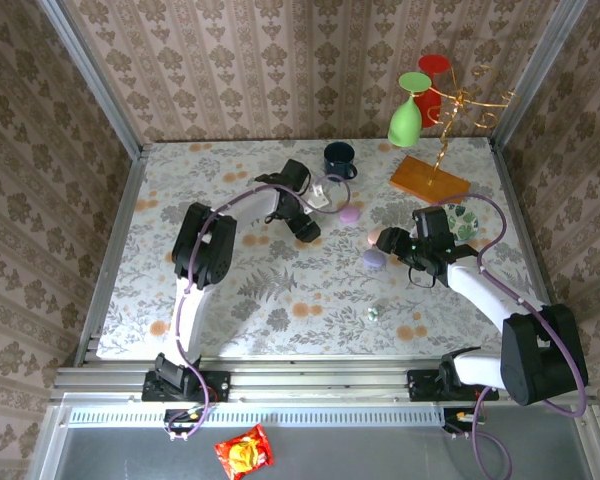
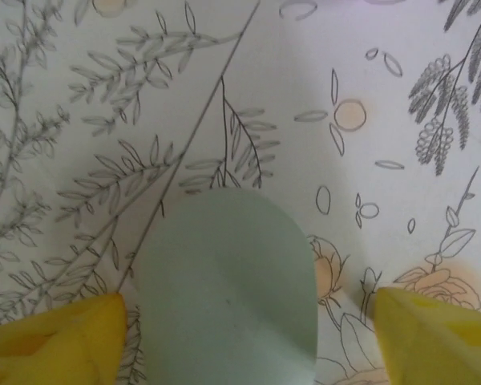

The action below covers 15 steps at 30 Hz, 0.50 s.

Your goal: Insert wireless bluetooth earbuds into charging case

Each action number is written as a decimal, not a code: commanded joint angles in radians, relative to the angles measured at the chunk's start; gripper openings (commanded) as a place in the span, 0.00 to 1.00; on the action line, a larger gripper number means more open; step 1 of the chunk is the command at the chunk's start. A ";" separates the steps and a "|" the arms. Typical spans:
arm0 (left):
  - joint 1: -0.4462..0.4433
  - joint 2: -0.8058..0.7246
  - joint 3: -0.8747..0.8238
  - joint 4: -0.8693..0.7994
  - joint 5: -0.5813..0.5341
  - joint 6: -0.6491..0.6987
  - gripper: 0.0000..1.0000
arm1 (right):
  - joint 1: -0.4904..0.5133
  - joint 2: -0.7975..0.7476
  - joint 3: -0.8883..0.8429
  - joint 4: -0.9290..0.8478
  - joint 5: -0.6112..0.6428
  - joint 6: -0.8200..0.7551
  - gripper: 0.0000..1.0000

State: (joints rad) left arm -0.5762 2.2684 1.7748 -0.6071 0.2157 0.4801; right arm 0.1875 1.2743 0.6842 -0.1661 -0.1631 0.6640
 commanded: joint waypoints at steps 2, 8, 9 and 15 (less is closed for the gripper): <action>-0.008 0.016 0.028 -0.079 -0.018 0.015 0.58 | -0.004 0.005 -0.005 -0.016 0.005 -0.015 0.69; -0.009 -0.006 0.001 -0.055 0.015 0.027 0.36 | -0.004 0.007 0.002 -0.009 -0.020 -0.007 0.68; -0.010 -0.012 -0.003 -0.060 0.020 0.031 0.34 | -0.004 0.005 0.003 -0.007 -0.026 -0.006 0.68; -0.009 -0.115 -0.116 0.008 0.054 0.053 0.31 | 0.001 0.003 0.018 0.000 -0.101 -0.013 0.67</action>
State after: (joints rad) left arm -0.5766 2.2295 1.7142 -0.5980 0.2314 0.4976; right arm 0.1875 1.2762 0.6842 -0.1654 -0.2066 0.6605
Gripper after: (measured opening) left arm 0.365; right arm 0.677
